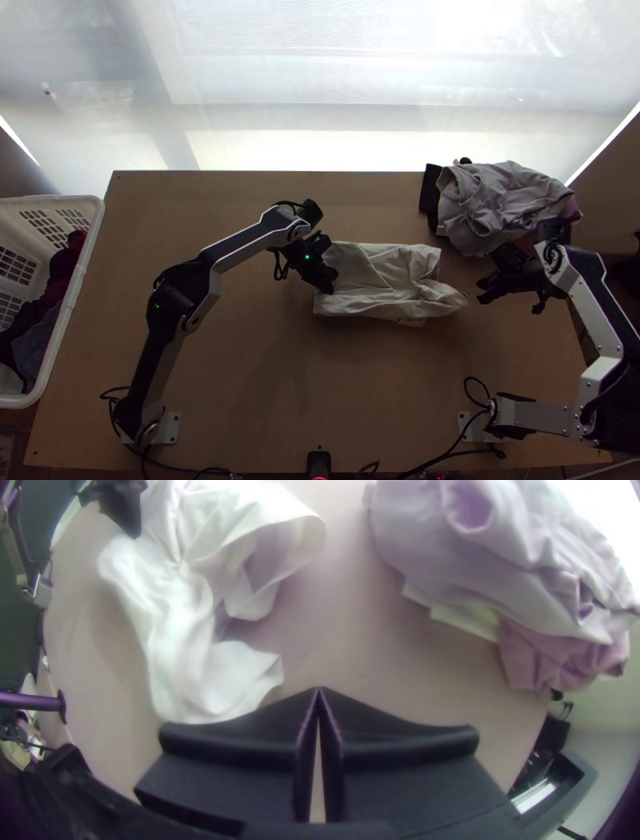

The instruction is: Fold the t-shirt

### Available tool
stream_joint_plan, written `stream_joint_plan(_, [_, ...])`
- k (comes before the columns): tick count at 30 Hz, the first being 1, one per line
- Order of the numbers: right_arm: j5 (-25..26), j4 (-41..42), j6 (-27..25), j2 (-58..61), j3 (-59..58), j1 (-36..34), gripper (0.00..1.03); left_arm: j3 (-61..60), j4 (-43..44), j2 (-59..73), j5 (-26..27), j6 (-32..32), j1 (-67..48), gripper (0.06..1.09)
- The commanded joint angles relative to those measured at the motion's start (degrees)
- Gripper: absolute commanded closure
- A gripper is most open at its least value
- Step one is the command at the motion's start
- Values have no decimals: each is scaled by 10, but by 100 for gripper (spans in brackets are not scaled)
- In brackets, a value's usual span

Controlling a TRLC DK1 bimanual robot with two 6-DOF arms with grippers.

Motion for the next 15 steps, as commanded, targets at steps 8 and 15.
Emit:
stream_joint_plan(8, [-2, -59, 99, -85, 65, 163, 100, 3, -33, -105, 29, 26, -6, 104])
stream_joint_plan(15, [-2, 4, 156, -17, 84, 285, 100, 5, -32, -144, 59, 7, 18, 104])
